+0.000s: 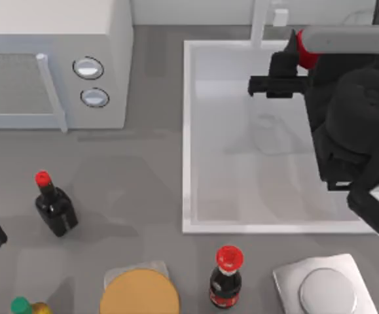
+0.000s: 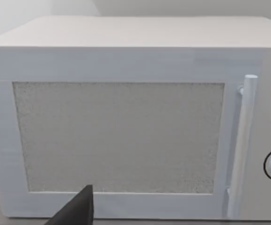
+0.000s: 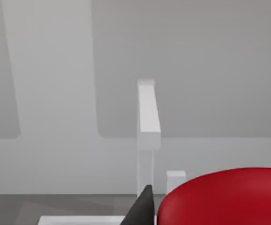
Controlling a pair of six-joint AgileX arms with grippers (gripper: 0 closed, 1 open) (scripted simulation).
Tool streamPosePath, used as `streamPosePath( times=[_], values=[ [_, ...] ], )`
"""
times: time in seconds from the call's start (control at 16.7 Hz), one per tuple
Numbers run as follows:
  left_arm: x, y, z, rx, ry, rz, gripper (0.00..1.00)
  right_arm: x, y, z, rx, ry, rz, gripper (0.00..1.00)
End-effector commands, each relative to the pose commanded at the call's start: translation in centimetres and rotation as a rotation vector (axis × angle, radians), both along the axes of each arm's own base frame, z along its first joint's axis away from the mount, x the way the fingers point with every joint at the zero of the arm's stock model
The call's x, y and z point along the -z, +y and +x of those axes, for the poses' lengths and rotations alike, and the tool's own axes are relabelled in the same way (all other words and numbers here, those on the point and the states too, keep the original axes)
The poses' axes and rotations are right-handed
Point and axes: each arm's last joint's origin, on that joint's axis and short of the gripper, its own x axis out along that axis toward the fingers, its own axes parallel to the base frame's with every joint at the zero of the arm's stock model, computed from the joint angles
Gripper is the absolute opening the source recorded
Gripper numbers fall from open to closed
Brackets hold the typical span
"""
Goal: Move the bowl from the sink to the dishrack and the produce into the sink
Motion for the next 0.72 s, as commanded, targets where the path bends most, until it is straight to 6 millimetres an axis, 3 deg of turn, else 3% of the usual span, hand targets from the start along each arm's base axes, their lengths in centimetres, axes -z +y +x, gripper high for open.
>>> streamPosePath(
  times=[0.18,0.42,0.72],
  values=[
    [0.0,0.0,0.0,0.000,0.000,0.000,1.00,2.5,0.6,0.5,-0.004,0.008,-0.008,0.00],
    [0.0,0.0,0.0,0.000,0.000,0.000,1.00,7.8,1.1,1.0,0.000,-0.003,0.001,0.00],
    [0.0,0.0,0.0,0.000,0.000,0.000,1.00,13.5,0.3,0.2,0.000,-0.008,0.005,0.00]
  ],
)
